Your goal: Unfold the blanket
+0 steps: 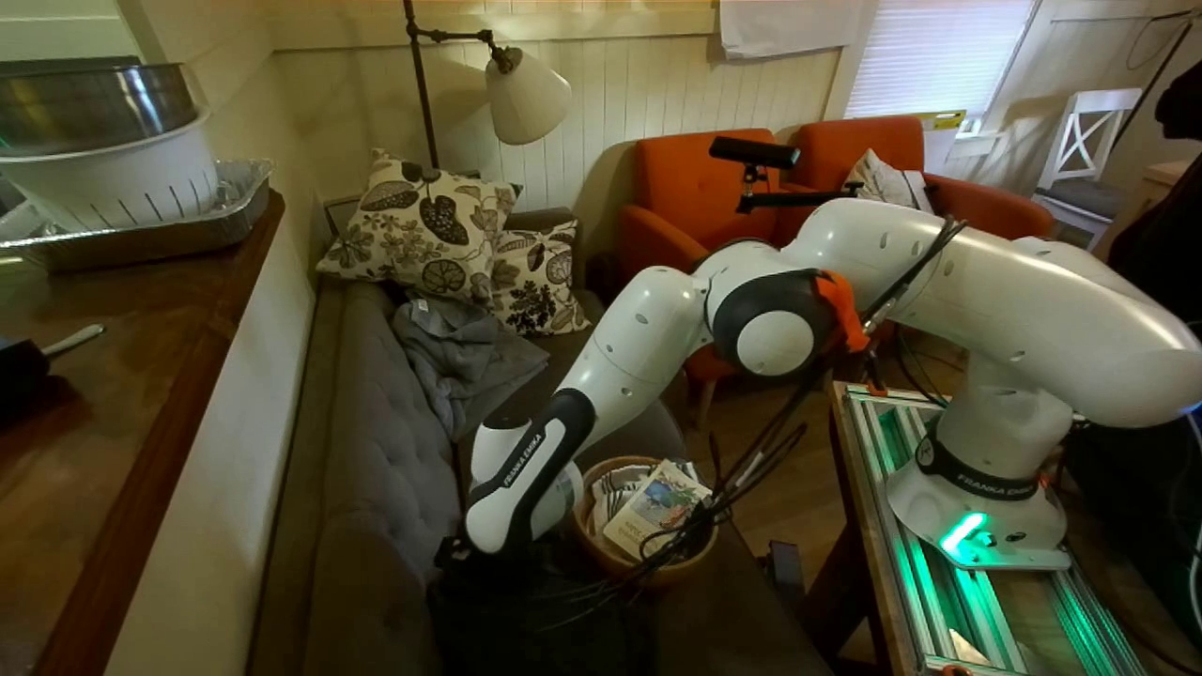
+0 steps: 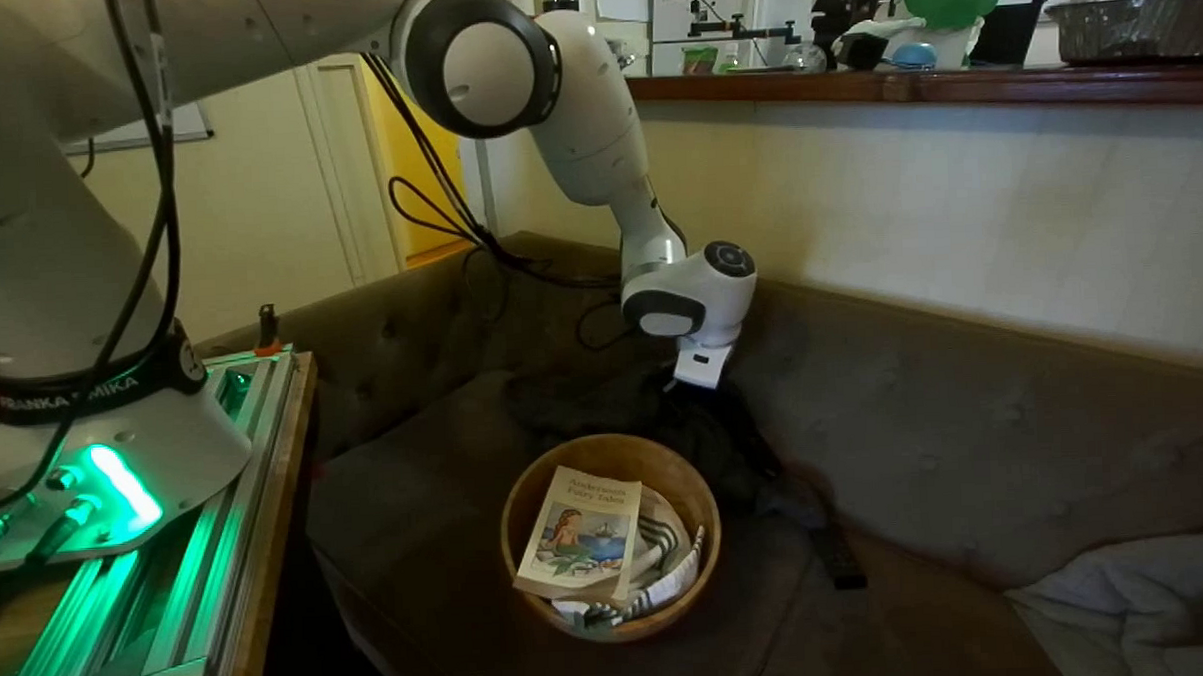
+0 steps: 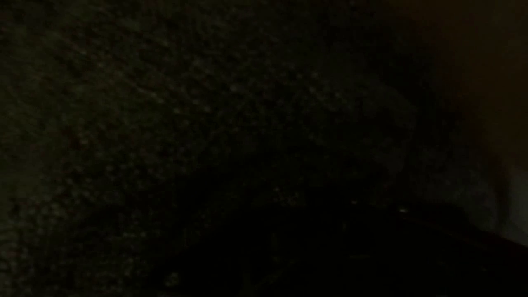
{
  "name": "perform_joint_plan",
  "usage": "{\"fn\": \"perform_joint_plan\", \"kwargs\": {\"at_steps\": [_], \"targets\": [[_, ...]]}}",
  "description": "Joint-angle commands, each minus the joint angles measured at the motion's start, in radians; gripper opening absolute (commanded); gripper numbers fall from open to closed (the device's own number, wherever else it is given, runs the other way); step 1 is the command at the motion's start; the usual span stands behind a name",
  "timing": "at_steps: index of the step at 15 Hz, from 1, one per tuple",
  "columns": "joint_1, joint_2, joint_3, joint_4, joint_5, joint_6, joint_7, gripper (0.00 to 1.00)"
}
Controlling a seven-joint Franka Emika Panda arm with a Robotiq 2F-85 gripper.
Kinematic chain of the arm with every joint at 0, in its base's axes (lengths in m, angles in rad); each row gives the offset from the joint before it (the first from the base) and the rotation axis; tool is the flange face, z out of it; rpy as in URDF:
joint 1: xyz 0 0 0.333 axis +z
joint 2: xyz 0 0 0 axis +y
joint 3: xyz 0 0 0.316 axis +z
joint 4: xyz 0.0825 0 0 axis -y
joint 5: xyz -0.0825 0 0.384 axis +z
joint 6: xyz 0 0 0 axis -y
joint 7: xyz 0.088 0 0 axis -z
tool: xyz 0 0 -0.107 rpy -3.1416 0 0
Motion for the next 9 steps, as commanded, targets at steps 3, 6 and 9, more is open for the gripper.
{"fn": "perform_joint_plan", "kwargs": {"at_steps": [3,6,9], "targets": [[0.051,0.021,-0.016,0.112,-0.098,-0.325,-0.035,0.00],[0.074,0.061,-0.027,0.245,-0.152,-0.553,-0.046,0.00],[0.106,0.133,-0.045,0.423,-0.230,-0.769,-0.016,0.00]]}}
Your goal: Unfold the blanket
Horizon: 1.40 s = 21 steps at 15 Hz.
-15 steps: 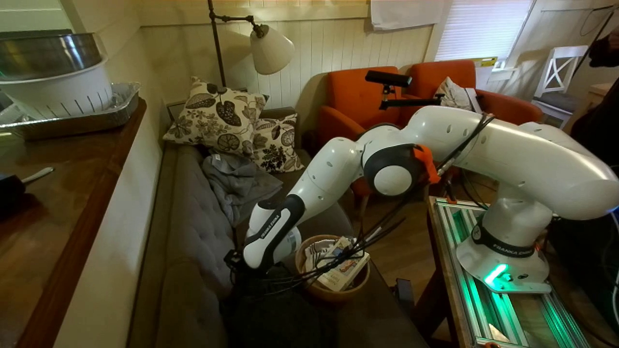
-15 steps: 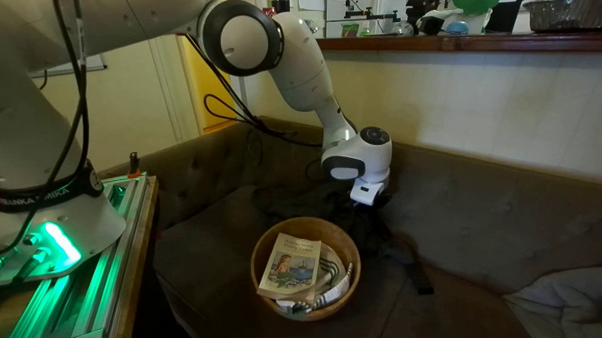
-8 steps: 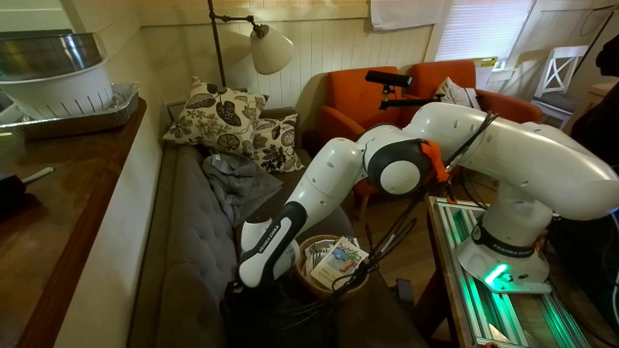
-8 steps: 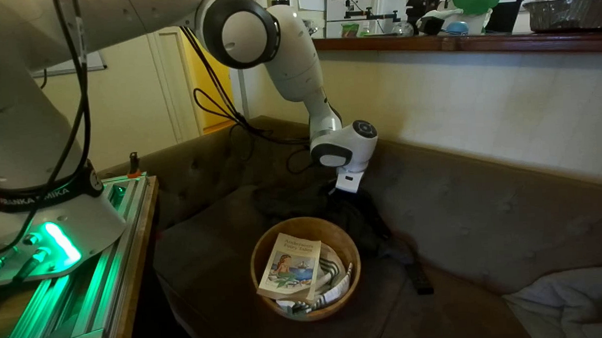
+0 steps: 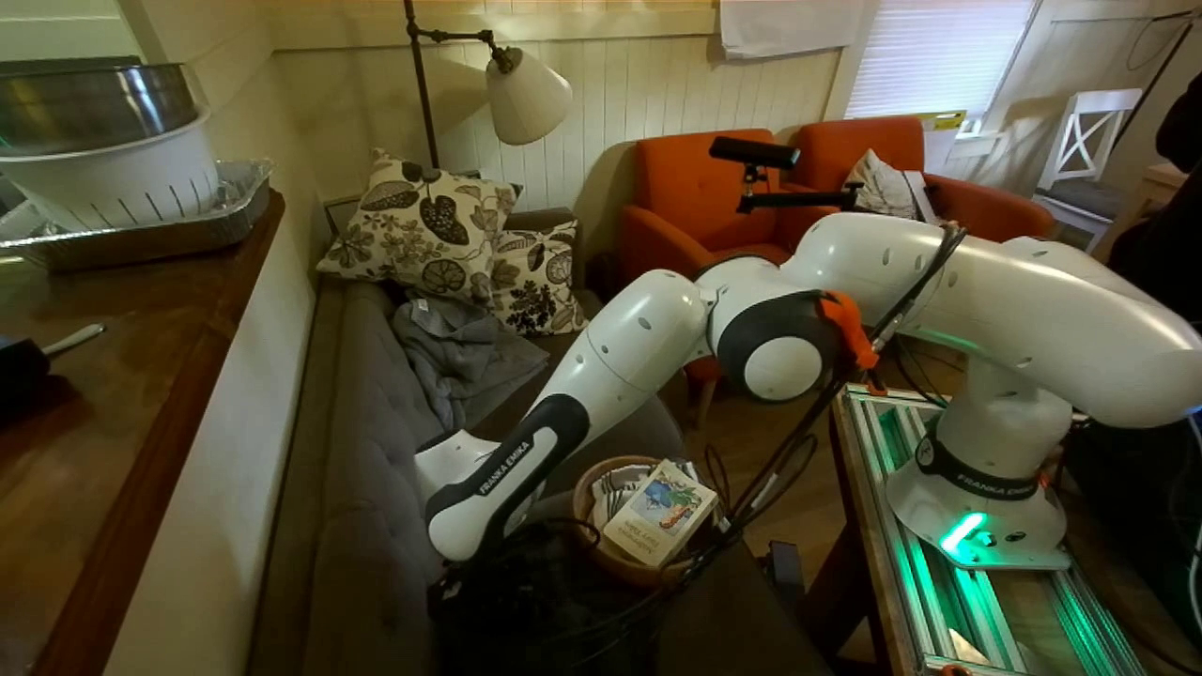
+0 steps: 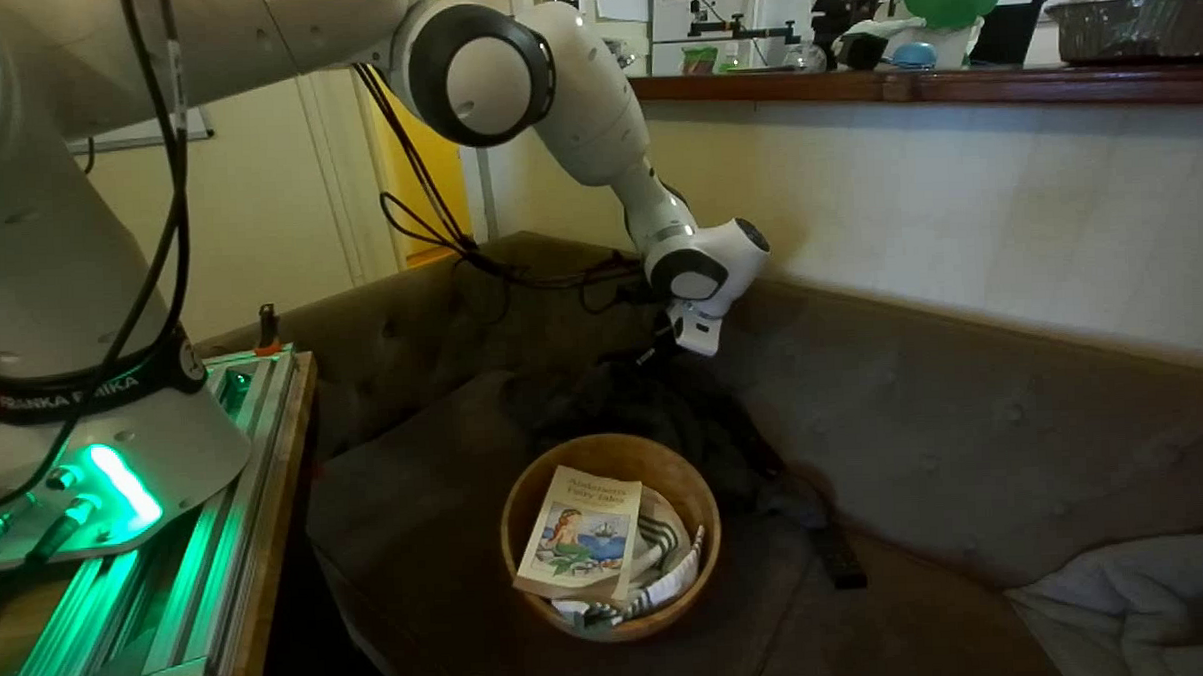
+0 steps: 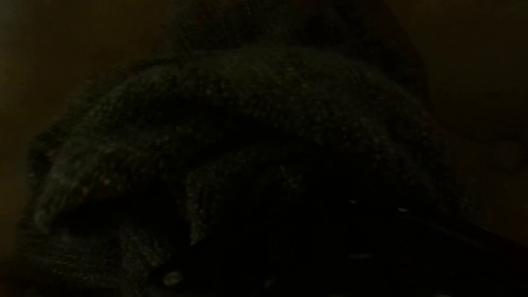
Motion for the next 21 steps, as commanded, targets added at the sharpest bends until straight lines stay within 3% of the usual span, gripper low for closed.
{"fn": "perform_joint_plan", "kwargs": {"at_steps": [1,3,7,11,13,19,21], "targets": [[0.052,0.120,-0.031,0.248,-0.077,-0.211,0.041,0.00],[0.068,0.151,-0.059,0.316,-0.089,-0.229,0.076,0.29],[0.075,0.150,-0.114,0.303,-0.058,-0.038,0.163,0.54],[0.058,0.113,-0.158,0.199,-0.046,0.211,0.215,0.83],[0.053,0.105,-0.175,0.167,-0.040,0.282,0.242,0.97],[0.018,0.051,-0.160,0.049,-0.013,0.375,0.248,1.00],[0.006,0.011,-0.153,-0.024,0.004,0.454,0.241,1.00]]}}
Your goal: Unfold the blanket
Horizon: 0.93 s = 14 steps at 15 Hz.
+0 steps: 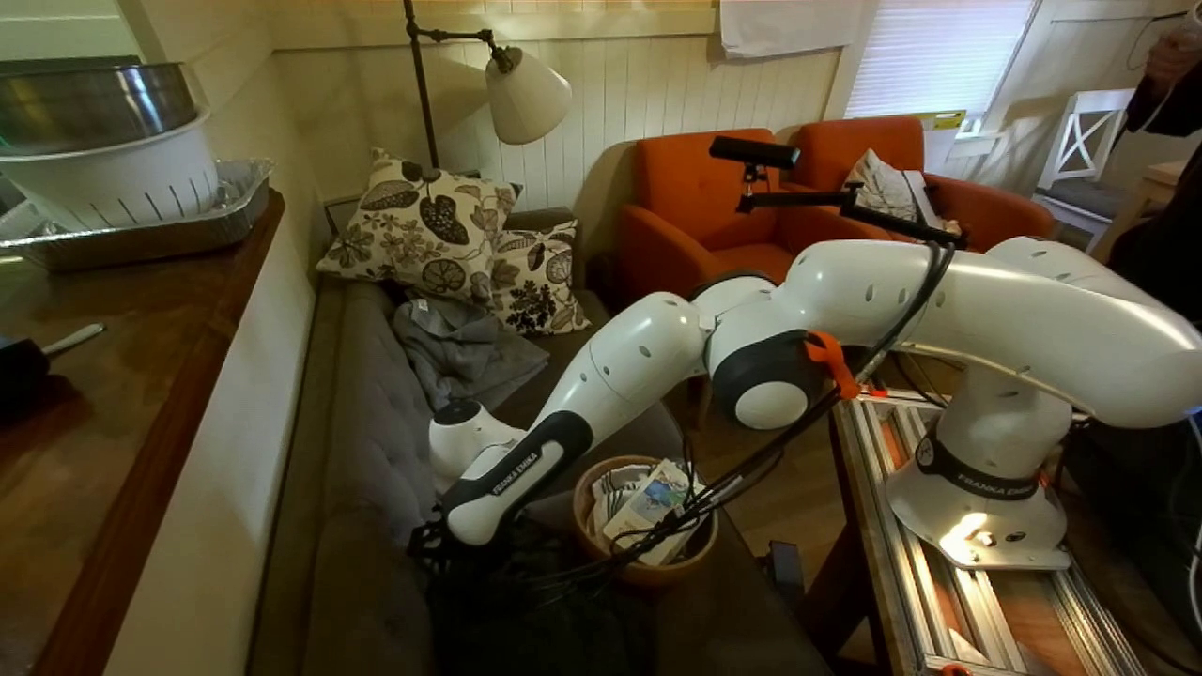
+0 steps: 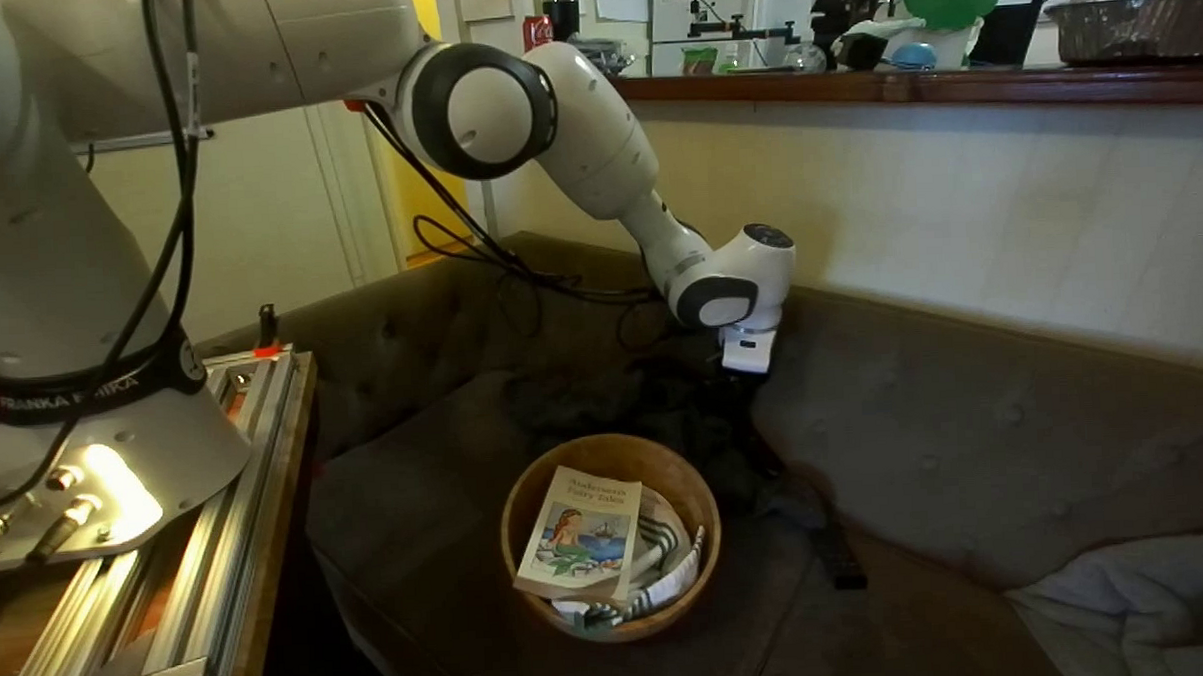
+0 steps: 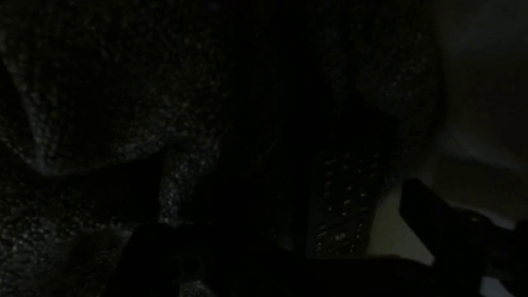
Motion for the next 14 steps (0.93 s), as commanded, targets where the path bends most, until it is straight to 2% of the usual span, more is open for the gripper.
{"fn": "perform_joint_plan", "kwargs": {"at_steps": [1,4,6,8,10,12,14], "targets": [[-0.024,-0.115,0.022,-0.189,0.055,0.133,0.000,1.00],[-0.058,-0.197,0.055,-0.322,0.109,0.258,-0.029,1.00],[-0.096,-0.223,0.099,-0.361,0.130,0.326,-0.077,1.00],[-0.151,-0.217,0.171,-0.352,0.148,0.388,-0.137,1.00],[-0.197,-0.158,0.238,-0.270,0.150,0.422,-0.206,1.00],[-0.232,-0.126,0.293,-0.223,0.155,0.406,-0.257,1.00],[-0.243,-0.103,0.307,-0.181,0.161,0.327,-0.265,1.00]]}}
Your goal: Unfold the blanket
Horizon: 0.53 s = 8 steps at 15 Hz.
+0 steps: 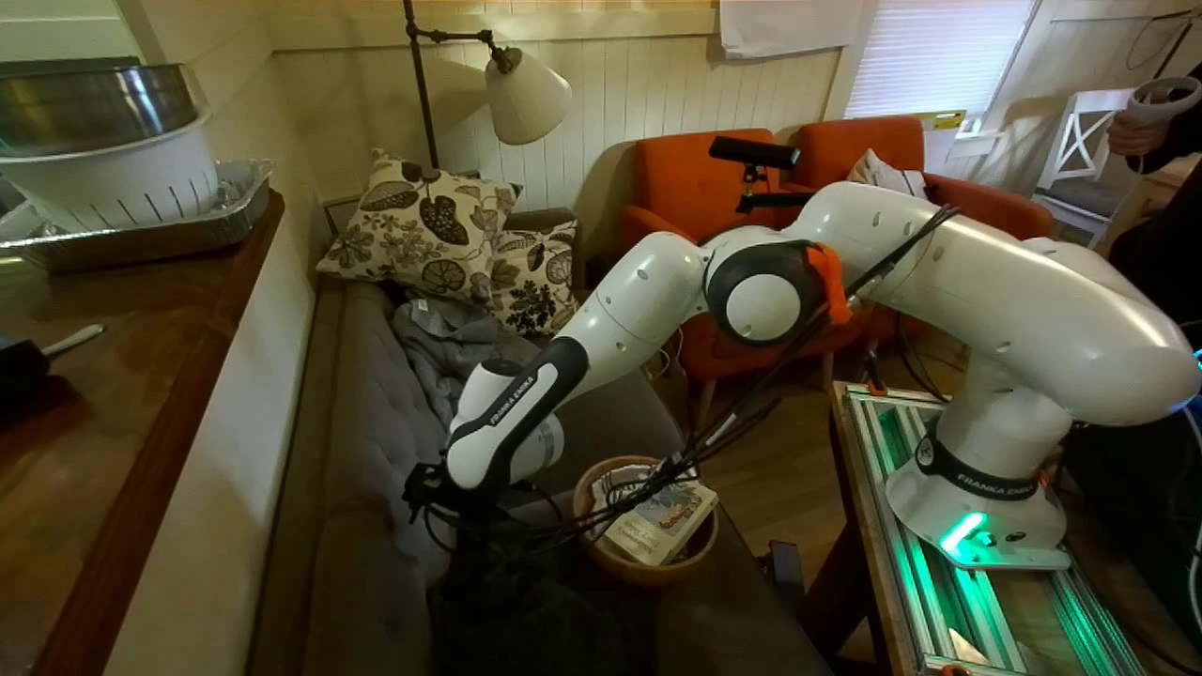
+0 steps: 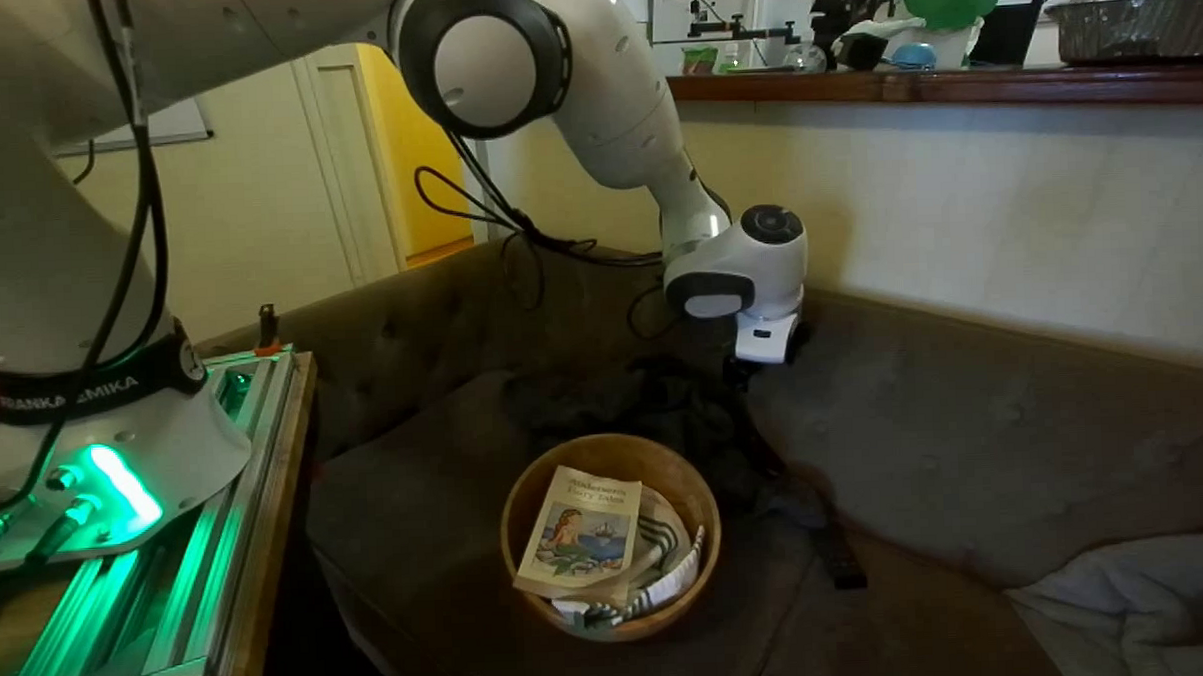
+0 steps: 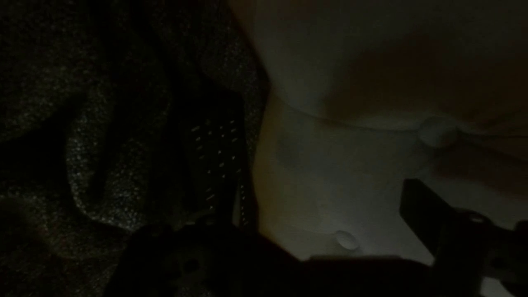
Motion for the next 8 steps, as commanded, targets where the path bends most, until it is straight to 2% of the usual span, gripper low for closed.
{"fn": "perform_joint_plan", "kwargs": {"at_steps": [1,6,8], "targets": [[-0.022,0.065,0.038,0.101,0.046,-0.099,-0.048,1.00],[0.024,0.149,-0.019,0.243,0.051,-0.275,0.025,1.00],[0.031,0.217,-0.012,0.338,0.014,-0.305,0.059,1.00]]}}
